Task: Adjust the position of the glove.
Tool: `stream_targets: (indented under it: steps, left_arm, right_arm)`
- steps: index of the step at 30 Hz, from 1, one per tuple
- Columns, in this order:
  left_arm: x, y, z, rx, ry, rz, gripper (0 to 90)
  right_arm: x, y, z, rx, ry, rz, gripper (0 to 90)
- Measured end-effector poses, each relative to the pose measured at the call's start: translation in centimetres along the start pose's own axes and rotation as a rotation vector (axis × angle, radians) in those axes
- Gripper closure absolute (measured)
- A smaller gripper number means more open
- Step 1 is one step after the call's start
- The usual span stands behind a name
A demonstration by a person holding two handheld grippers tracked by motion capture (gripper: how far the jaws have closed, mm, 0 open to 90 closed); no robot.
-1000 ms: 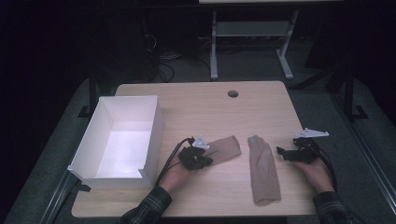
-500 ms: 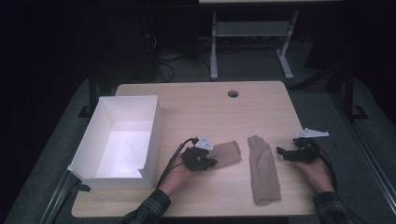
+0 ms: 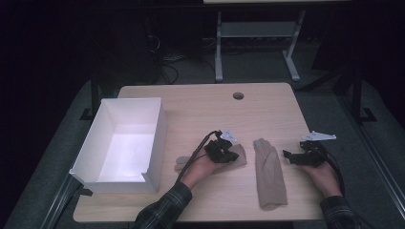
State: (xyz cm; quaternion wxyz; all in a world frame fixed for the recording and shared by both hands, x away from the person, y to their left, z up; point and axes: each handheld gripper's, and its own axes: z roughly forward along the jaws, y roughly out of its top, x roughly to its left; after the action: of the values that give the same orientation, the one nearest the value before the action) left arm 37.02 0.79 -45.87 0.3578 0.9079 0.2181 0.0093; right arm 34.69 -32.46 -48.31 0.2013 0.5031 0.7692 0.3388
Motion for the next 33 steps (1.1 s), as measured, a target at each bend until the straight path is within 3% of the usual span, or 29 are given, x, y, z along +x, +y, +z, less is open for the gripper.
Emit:
stream_targets:
  steps: [3, 8, 15, 33]
  left_arm:
    - [-0.2, -0.1, 0.7, -0.001, -0.013, -0.006, 89.6]
    - [-1.2, 0.0, 0.5, 0.034, -0.010, 0.037, 89.6]
    - [-2.1, -1.0, 0.2, 0.018, -0.073, 0.001, 89.6]
    - [-5.8, -4.4, -2.3, 0.042, -0.146, 0.015, 89.6]
  right_arm:
    - [0.0, 0.0, 0.0, -0.001, 0.000, -0.001, 16.7]
    - [0.0, 0.0, 0.0, -0.001, 0.001, 0.000, 16.6]
    - [0.0, 0.0, 0.0, -0.002, 0.000, -0.003, 16.6]
    - [0.0, 0.0, 0.0, -0.001, -0.001, -0.003, 16.7]
